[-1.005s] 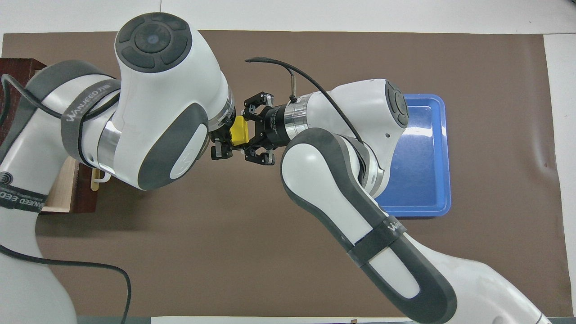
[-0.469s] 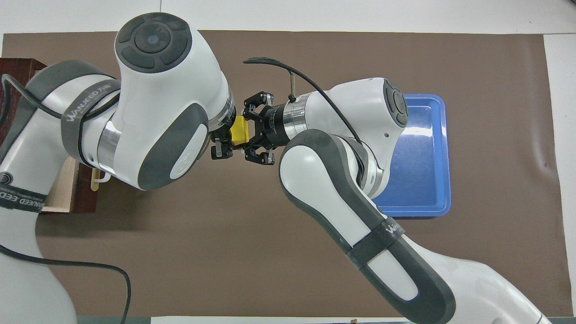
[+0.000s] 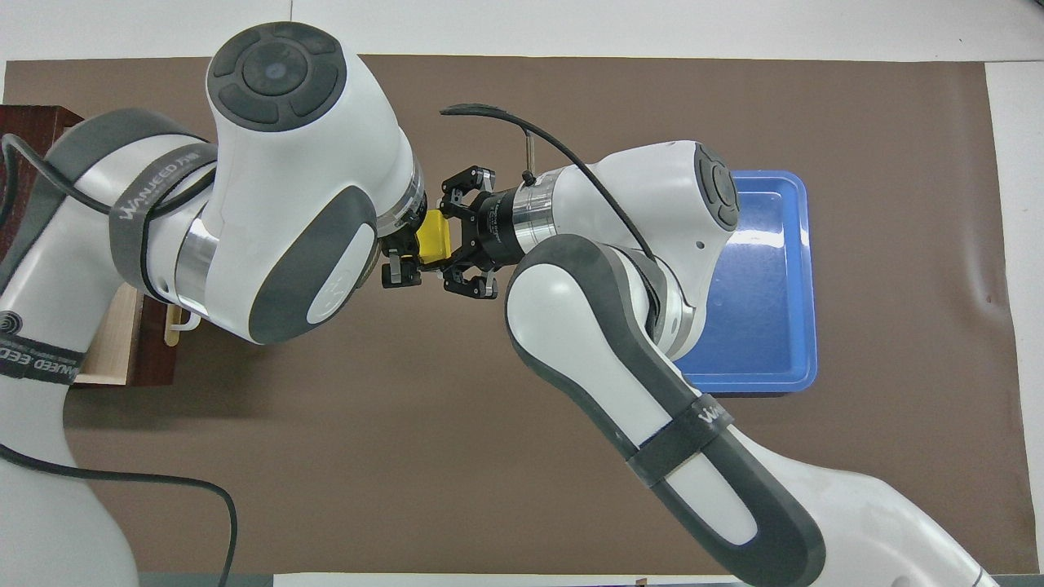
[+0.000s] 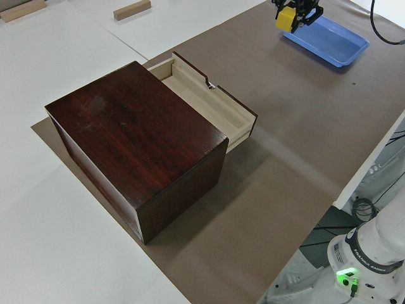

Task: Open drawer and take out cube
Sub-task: 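Close the right gripper on the yellow cube held by the left gripper, then carry the cube over the blue tray with the right gripper while the left gripper withdraws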

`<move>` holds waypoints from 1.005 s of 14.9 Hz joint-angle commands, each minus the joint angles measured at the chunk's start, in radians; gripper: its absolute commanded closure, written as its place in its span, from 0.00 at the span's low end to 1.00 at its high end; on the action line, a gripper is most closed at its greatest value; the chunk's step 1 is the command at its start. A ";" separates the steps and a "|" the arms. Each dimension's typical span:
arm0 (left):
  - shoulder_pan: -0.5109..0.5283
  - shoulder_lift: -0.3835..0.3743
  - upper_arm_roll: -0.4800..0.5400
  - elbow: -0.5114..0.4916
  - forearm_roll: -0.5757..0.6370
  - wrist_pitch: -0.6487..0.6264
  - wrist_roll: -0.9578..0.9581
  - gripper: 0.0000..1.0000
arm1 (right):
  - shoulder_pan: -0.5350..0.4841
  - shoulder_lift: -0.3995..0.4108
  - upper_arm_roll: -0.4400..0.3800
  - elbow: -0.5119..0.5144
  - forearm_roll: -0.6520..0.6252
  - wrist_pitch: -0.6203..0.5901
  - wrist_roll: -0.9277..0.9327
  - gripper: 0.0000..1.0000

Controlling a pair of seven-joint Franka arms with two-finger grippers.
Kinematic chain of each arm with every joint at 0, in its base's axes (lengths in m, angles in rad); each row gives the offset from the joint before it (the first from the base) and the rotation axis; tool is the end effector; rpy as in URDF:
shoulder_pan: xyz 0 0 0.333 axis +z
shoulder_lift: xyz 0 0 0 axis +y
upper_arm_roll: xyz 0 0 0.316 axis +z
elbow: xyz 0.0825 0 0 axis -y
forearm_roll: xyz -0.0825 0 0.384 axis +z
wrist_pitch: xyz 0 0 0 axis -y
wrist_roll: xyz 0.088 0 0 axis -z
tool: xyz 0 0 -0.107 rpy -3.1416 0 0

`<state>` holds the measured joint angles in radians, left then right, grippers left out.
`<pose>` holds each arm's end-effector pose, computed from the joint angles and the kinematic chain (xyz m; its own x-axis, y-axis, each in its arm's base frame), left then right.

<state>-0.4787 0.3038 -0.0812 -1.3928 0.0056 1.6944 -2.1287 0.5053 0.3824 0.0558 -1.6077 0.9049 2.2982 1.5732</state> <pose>0.5567 -0.3396 0.5369 -0.0011 0.9999 -0.0152 0.9999 0.0009 -0.0110 0.5851 0.3815 0.4473 0.0448 -0.6806 -0.7313 -0.9983 -0.0025 -0.0589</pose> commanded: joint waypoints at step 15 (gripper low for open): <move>0.138 -0.155 0.020 -0.362 0.004 0.194 0.211 0.00 | -0.358 0.009 0.001 -0.020 -0.035 -0.176 -0.114 1.00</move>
<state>-0.3967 0.2400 -0.0595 -1.5943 0.0080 1.8076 -1.9929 0.2061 0.3873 0.0417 -1.6063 0.8820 2.1541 1.5198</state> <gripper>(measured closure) 0.000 0.436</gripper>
